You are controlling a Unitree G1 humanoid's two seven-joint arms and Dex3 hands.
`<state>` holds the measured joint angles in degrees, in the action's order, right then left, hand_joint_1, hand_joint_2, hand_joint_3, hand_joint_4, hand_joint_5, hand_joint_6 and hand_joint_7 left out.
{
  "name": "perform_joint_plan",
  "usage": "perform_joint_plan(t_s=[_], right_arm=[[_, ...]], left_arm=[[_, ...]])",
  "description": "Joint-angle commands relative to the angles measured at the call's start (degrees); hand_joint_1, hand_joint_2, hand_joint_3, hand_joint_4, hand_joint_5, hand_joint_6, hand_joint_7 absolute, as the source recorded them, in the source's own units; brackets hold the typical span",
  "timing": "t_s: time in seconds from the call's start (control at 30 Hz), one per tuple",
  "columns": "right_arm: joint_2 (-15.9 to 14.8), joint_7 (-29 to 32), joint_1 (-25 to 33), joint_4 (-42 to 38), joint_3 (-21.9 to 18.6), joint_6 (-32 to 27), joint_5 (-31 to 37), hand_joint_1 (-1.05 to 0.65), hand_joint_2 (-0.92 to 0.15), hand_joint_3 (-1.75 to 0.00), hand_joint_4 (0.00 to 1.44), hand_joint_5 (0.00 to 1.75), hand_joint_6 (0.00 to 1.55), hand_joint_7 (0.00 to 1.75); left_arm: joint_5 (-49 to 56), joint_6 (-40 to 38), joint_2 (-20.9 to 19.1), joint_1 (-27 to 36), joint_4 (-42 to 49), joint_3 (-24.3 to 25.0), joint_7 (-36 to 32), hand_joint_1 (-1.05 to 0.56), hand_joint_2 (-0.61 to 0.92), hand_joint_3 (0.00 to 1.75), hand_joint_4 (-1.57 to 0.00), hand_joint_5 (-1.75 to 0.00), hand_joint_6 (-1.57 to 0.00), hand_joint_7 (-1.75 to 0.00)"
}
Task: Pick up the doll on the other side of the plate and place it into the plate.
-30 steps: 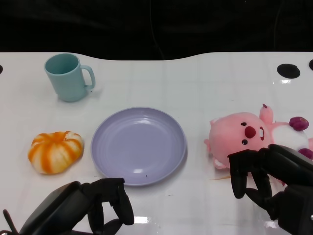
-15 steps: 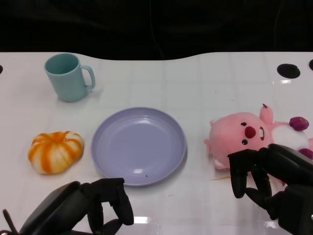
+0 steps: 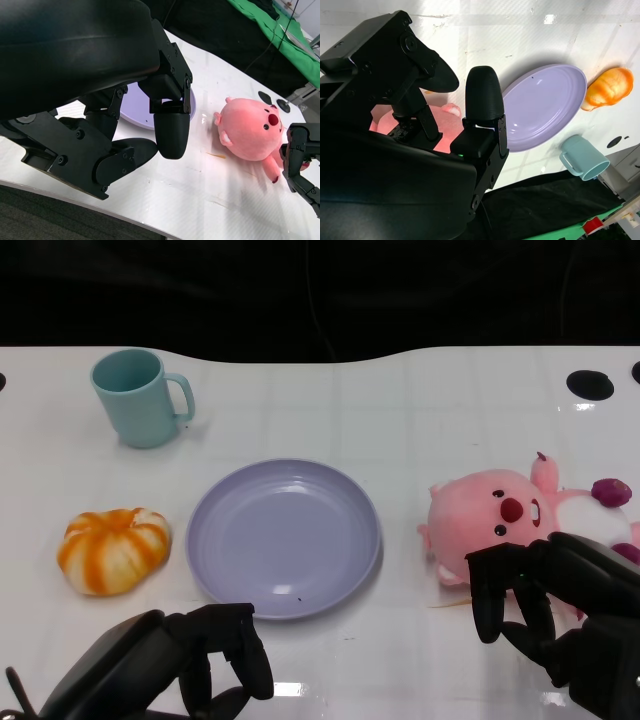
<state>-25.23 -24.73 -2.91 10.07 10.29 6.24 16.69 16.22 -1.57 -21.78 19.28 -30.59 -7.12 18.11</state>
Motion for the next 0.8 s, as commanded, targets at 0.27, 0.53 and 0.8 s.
perform_joint_plan(t_s=[0.27,0.53,0.8], right_arm=[[1.06,-0.1,-0.76,0.97,-2.2,-1.94,-5.2,-0.06,-0.61,-0.73,0.78,0.93,0.82,0.53],[-0.91,1.53,-2.82,-0.18,-2.19,2.36,-1.51,-0.31,-0.88,-0.14,0.45,0.28,0.5,0.01],[-3.86,1.23,-5.76,-1.19,-2.97,3.92,2.02,-0.56,-0.92,-0.04,0.21,0.17,0.29,0.0]], left_arm=[[0.98,-0.51,-0.83,-0.11,-0.57,0.19,0.48,-0.21,0.65,0.94,-0.66,-1.66,-0.66,-1.33],[0.87,-0.51,-0.72,-0.2,-0.41,0.19,0.44,-0.21,0.65,0.93,-0.66,-1.67,-0.66,-1.33],[1.2,-0.22,-0.55,-0.64,0.22,-0.29,0.22,-0.2,0.65,0.93,-0.66,-1.67,-0.66,-1.33]])
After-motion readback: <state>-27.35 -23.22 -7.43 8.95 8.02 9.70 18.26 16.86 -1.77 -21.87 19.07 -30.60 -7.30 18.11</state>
